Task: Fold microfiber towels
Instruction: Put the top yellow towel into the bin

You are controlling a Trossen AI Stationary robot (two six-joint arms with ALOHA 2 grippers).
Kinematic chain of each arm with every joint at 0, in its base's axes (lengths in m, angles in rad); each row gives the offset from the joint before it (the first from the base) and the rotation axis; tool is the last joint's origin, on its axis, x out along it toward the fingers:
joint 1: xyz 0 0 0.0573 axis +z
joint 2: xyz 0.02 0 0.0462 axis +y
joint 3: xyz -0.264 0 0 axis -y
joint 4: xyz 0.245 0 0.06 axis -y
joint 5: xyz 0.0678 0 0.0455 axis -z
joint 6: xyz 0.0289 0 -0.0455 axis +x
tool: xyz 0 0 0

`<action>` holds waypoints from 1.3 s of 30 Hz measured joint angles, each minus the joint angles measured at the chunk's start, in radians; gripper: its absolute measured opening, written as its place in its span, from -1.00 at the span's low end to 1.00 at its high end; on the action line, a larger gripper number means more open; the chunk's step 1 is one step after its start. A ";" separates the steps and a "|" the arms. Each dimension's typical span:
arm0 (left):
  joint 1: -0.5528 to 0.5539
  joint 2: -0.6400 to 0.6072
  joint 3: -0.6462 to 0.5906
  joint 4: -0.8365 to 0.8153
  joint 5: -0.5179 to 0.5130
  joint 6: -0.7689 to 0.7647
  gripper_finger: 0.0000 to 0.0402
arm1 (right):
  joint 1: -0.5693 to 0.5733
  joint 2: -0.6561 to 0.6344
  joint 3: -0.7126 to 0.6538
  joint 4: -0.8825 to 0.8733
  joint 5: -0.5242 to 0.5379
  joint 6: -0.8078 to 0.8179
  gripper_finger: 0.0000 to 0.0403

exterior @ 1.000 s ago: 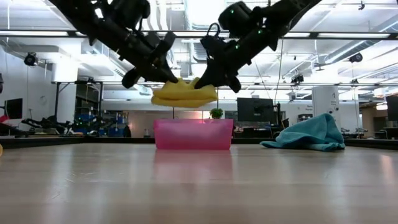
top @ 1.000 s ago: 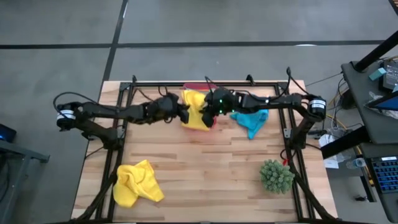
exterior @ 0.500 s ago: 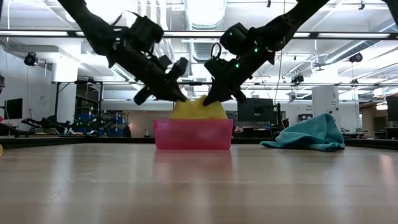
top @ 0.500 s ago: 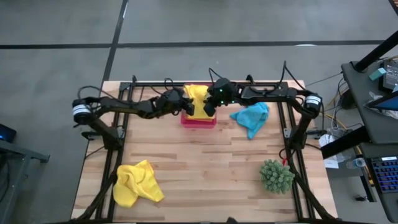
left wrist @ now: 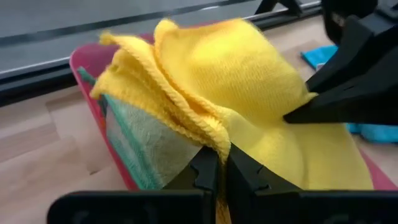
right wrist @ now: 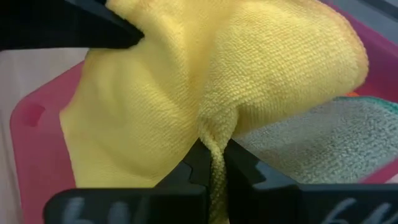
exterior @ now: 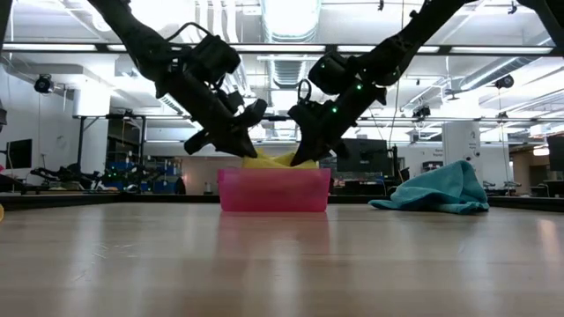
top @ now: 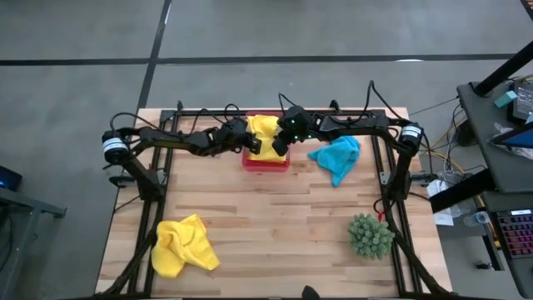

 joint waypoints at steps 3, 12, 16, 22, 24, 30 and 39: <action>0.006 -0.001 0.000 -0.001 -0.001 0.001 -0.99 | 0.000 0.000 0.000 0.009 0.000 0.010 -0.94; 0.021 0.000 0.000 -0.003 -0.006 0.028 -0.66 | 0.000 -0.002 0.000 -0.021 0.056 0.026 -0.61; 0.022 -0.007 0.000 -0.017 -0.005 0.032 -0.50 | -0.003 -0.009 0.019 -0.067 0.058 0.019 -0.44; 0.026 -0.037 -0.001 -0.029 -0.009 0.075 -0.40 | -0.003 -0.010 0.081 -0.181 0.068 -0.033 -0.32; 0.025 -0.052 -0.001 -0.026 -0.008 0.109 -0.40 | -0.003 -0.010 0.108 -0.223 0.095 -0.063 -0.31; -0.003 -0.075 -0.001 -0.014 0.113 0.291 -0.40 | -0.006 -0.010 0.187 -0.347 0.143 -0.159 -0.35; -0.033 -0.038 -0.002 0.000 0.229 0.428 -0.73 | -0.038 -0.011 0.203 -0.216 0.015 -0.289 -0.85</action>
